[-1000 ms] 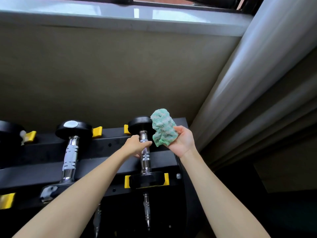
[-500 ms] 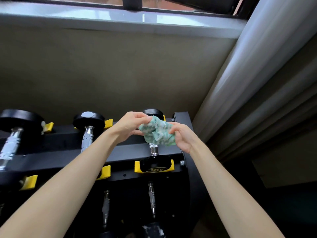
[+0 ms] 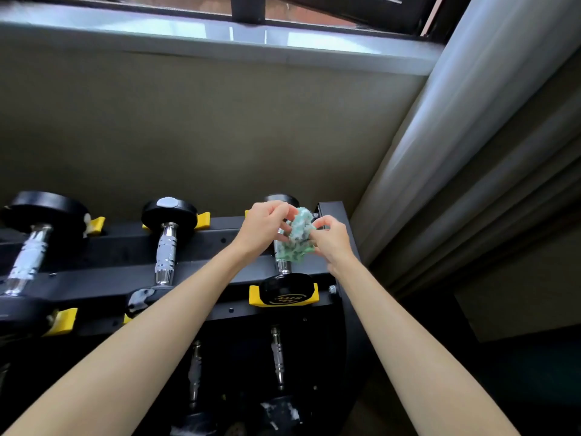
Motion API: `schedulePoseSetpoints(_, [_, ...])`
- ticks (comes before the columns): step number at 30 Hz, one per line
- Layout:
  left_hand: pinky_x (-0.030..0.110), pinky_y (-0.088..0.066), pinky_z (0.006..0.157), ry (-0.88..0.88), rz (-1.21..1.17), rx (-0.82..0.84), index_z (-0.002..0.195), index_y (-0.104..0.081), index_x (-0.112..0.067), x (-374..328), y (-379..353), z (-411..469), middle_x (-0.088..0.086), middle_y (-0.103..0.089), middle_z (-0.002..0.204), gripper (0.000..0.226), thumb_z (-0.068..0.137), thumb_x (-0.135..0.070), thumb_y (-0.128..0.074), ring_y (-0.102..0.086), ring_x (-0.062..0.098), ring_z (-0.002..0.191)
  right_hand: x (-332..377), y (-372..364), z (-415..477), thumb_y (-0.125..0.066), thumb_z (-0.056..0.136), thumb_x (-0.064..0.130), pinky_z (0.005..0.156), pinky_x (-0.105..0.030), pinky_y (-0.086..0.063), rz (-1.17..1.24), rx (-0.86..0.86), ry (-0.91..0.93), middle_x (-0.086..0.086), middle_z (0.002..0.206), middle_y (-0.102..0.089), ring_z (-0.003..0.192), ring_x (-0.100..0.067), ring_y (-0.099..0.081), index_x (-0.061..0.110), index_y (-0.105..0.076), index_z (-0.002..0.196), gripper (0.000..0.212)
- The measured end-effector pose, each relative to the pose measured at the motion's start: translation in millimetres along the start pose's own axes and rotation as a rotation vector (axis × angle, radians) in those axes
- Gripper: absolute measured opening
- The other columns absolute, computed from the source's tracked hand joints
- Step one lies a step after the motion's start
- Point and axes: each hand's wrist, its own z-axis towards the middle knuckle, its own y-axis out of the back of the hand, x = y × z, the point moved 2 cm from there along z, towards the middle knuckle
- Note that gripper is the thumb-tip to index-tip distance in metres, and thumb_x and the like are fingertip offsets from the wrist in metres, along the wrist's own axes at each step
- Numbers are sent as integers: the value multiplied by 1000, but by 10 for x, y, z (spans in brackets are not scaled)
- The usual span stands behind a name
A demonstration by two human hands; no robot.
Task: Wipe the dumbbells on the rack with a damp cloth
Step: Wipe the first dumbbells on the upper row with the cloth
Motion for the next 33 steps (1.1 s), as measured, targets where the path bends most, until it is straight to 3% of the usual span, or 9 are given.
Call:
schedulePoseSetpoints(4, [26, -58, 55, -55, 122, 14, 98, -65, -6, 26, 37, -18, 12, -53, 103, 13, 88, -1, -57, -61, 20, 73, -4, 7, -75, -34, 92, 5, 68, -35, -56, 746, 280, -258, -22, 96, -61, 83, -30, -64, -3, -56, 101, 25])
schedulePoseSetpoints(11, [31, -43, 85, 14, 399, -60, 122, -59, -17, 183, 154, 41, 7, -57, 114, 32, 95, -30, -49, -54, 23, 106, 59, -134, -79, -26, 94, 22, 80, -41, -51, 896, 322, -320, -29, 111, -57, 102, -38, -58, -12, -57, 107, 47])
schedulePoseSetpoints(15, [25, -50, 74, 110, 315, -34, 116, -50, -14, 320, 341, 39, -3, -59, 100, 55, 73, -36, -77, -58, 14, 92, 41, -274, -16, -24, 96, 35, 91, -42, -48, 848, 450, -366, -27, 125, -54, 116, -37, -53, -10, -66, 103, 62])
schedulePoseSetpoints(19, [30, -52, 73, 232, 82, -218, 103, -55, -11, 518, 525, 136, 1, -59, 91, 35, 74, -13, -75, -58, 17, 85, 77, -291, 111, -19, 95, 38, 98, -42, -41, 748, 524, -340, -22, 115, -64, 107, -33, -60, -4, -65, 109, 64])
schedulePoseSetpoints(21, [34, -56, 73, 321, -146, -317, 101, -56, -10, 619, 600, 192, 6, -61, 94, 27, 78, -7, -70, -60, 20, 85, 73, -246, 247, -23, 94, 30, 98, -41, -42, 678, 376, -315, -19, 108, -68, 102, -32, -63, -2, -61, 113, 53])
schedulePoseSetpoints(25, [42, -56, 81, 445, -277, -525, 98, -54, -13, 844, 711, 324, 11, -63, 107, 21, 81, -14, -66, -64, 26, 99, -57, -273, 494, -47, 93, 10, 91, -38, -49, 180, 4, -333, -16, 111, -63, 102, -26, -60, -1, -58, 113, 26])
schedulePoseSetpoints(27, [45, -53, 88, 477, -269, -568, 99, -54, -14, 909, 716, 374, 10, -63, 108, 21, 82, -14, -66, -62, 26, 102, -124, -394, 548, -53, 91, 10, 87, -37, -50, 32, 89, -368, -13, 105, -60, 99, -24, -58, 2, -58, 110, 22])
schedulePoseSetpoints(30, [45, -53, 89, 496, -236, -562, 102, -53, -12, 961, 682, 437, 11, -61, 110, 23, 83, -12, -65, -61, 26, 102, -192, -561, 629, -48, 90, 13, 62, -29, -49, 29, 234, -443, -8, 86, -58, 71, -19, -56, 8, -55, 99, 13])
schedulePoseSetpoints(33, [42, -54, 88, 491, -198, -543, 101, -52, -12, 999, 653, 494, 10, -60, 109, 21, 84, -10, -64, -60, 23, 99, -249, -692, 789, -57, 87, 20, 58, -27, -48, 17, 277, -405, -4, 81, -57, 68, -18, -56, 10, -52, 110, 25])
